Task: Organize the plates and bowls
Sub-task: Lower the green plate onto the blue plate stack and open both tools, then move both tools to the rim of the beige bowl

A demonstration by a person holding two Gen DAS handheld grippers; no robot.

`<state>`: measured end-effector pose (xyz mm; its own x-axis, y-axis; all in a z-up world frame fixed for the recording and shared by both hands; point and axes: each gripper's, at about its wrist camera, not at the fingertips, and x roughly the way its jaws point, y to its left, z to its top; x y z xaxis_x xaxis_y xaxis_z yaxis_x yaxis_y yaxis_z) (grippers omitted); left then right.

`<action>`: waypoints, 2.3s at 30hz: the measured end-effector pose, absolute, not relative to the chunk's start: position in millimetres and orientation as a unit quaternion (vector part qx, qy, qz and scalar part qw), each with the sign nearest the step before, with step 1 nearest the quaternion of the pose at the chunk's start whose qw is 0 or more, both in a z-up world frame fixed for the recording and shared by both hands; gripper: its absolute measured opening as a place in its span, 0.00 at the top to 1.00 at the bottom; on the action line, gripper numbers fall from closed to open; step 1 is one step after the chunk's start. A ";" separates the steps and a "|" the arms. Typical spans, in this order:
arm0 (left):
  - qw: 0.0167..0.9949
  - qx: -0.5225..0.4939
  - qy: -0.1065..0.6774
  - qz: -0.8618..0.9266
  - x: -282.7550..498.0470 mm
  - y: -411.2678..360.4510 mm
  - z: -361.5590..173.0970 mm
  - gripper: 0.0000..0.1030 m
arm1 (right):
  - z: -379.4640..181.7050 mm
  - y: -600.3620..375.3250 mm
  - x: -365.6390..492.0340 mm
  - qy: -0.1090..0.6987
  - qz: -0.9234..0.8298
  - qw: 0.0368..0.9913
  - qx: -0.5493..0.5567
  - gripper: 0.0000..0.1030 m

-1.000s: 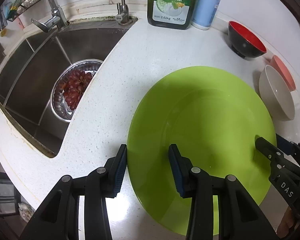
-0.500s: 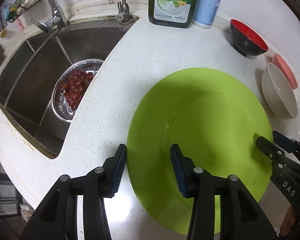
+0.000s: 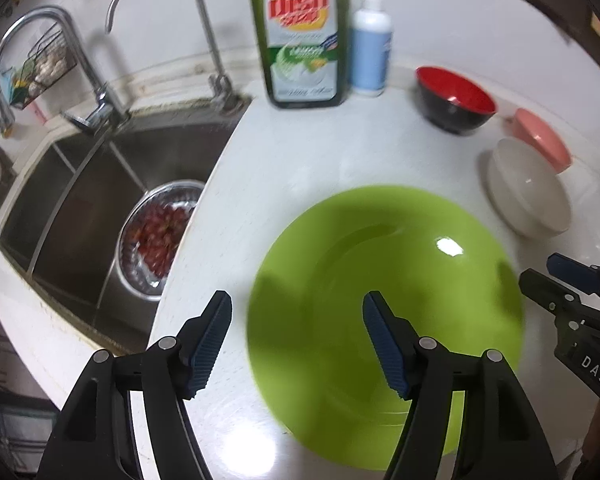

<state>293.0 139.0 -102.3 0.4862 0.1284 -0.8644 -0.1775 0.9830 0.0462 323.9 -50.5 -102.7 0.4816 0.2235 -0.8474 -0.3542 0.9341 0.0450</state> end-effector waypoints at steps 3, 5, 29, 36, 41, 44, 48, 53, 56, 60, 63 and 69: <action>0.873 -0.030 0.482 0.071 295.2 130.6 -91.8 0.33 | -93.2 -59.8 323.5 0.470 0.160 0.866 -0.060 0.58; 0.883 -0.027 0.464 0.069 297.0 121.8 -85.9 0.33 | -87.2 -67.9 324.0 0.462 0.150 0.872 -0.054 0.58; 0.898 0.042 0.435 -0.040 379.3 32.5 -59.6 0.19 | -74.5 -158.2 363.6 0.441 0.056 0.895 0.020 0.58; 0.890 0.042 0.451 -0.059 409.4 17.0 -75.7 0.19 | -94.9 -172.2 384.9 0.460 0.048 0.885 0.045 0.58; 0.880 0.044 0.467 -0.075 433.0 5.3 -88.3 0.20 | -108.2 -179.2 398.6 0.475 0.045 0.877 0.060 0.58; 0.874 0.048 0.477 -0.080 444.0 -1.0 -96.7 0.24 | -112.5 -178.5 405.5 0.480 0.045 0.874 0.063 0.58; 0.867 0.045 0.489 -0.086 451.6 -5.2 -106.8 0.31 | -118.7 -180.1 413.9 0.488 0.047 0.869 0.073 0.59; 0.852 0.036 0.514 -0.093 457.8 -9.3 -122.1 0.49 | -128.1 -181.5 420.8 0.502 0.048 0.860 0.079 0.67; 0.843 0.028 0.527 -0.100 460.5 -11.0 -129.9 0.61 | -131.2 -182.1 423.0 0.506 0.049 0.858 0.080 0.76; 0.832 0.017 0.543 -0.114 463.4 -13.2 -134.9 0.79 | -130.9 -181.4 424.8 0.507 0.056 0.856 0.087 0.86; 0.826 0.006 0.550 -0.122 463.9 -13.8 -135.8 0.87 | -130.3 -179.1 425.8 0.508 0.058 0.855 0.087 0.89; 0.827 0.006 0.550 -0.118 458.4 -16.6 -132.2 0.89 | -128.0 -182.5 422.1 0.509 0.055 0.854 0.094 0.90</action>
